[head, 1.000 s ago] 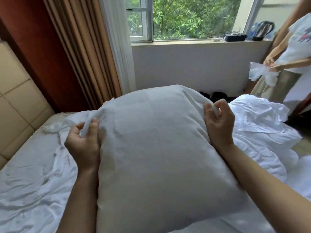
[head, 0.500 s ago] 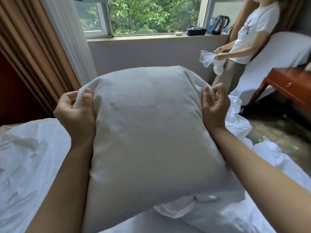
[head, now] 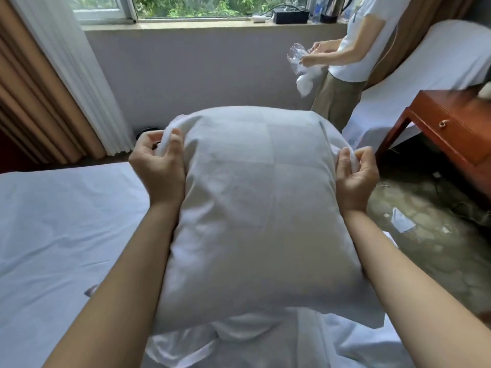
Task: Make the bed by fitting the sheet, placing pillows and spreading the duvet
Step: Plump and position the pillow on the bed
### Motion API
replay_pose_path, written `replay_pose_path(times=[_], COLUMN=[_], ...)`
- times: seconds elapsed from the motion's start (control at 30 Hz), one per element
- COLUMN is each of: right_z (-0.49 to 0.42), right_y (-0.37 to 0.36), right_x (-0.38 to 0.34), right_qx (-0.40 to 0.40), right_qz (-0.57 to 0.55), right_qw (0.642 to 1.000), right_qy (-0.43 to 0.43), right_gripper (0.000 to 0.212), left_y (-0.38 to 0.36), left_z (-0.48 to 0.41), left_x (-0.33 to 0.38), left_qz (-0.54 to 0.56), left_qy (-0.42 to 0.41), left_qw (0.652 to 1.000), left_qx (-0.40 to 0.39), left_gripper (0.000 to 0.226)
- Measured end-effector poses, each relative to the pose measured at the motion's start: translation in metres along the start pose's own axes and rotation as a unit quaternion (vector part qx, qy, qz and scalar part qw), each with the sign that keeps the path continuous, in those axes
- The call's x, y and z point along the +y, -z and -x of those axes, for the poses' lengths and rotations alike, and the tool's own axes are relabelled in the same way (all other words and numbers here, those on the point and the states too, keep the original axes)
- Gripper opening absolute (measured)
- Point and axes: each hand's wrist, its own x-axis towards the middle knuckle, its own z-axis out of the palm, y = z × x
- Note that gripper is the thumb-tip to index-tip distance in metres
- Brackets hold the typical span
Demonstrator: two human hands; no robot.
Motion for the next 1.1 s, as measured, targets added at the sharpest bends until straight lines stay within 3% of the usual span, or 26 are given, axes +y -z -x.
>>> replay_pose_path(times=[0.13, 0.23, 0.43, 0.63, 0.83, 0.93, 1.1], right_z=[-0.007, 0.011, 0.077, 0.105, 0.123, 0.132, 0.173], right_y=[0.015, 0.018, 0.041, 0.06, 0.073, 0.081, 0.085], right_x=[0.052, 0.088, 0.15, 0.154, 0.135, 0.12, 0.074], right_qx=[-0.003, -0.041, -0.23, -0.255, -0.203, -0.188, -0.292], right_qz=[0.03, 0.071, 0.195, 0.244, 0.265, 0.251, 0.19], right_qw=[0.999, 0.994, 0.939, 0.911, 0.933, 0.948, 0.935], right_qy=[-0.036, -0.076, -0.166, -0.212, -0.133, -0.056, 0.065], right_gripper=[0.024, 0.023, 0.03, 0.03, 0.043, 0.034, 0.027], left_y=[-0.048, -0.06, -0.013, 0.011, 0.037, 0.059, 0.098], left_z=[0.03, 0.059, 0.13, 0.157, 0.17, 0.181, 0.196], left_x=[-0.024, -0.063, -0.137, -0.14, -0.137, -0.134, -0.118], left_qz=[-0.027, -0.119, -0.266, -0.288, -0.331, -0.352, -0.33], left_qy=[0.0, 0.054, 0.189, 0.207, 0.183, 0.158, 0.132], left_qw=[0.999, 0.987, 0.916, 0.897, 0.864, 0.845, 0.837], left_qx=[-0.031, -0.095, -0.235, -0.263, -0.332, -0.37, -0.416], left_gripper=[0.014, 0.034, 0.028, 0.028, 0.045, 0.059, 0.059])
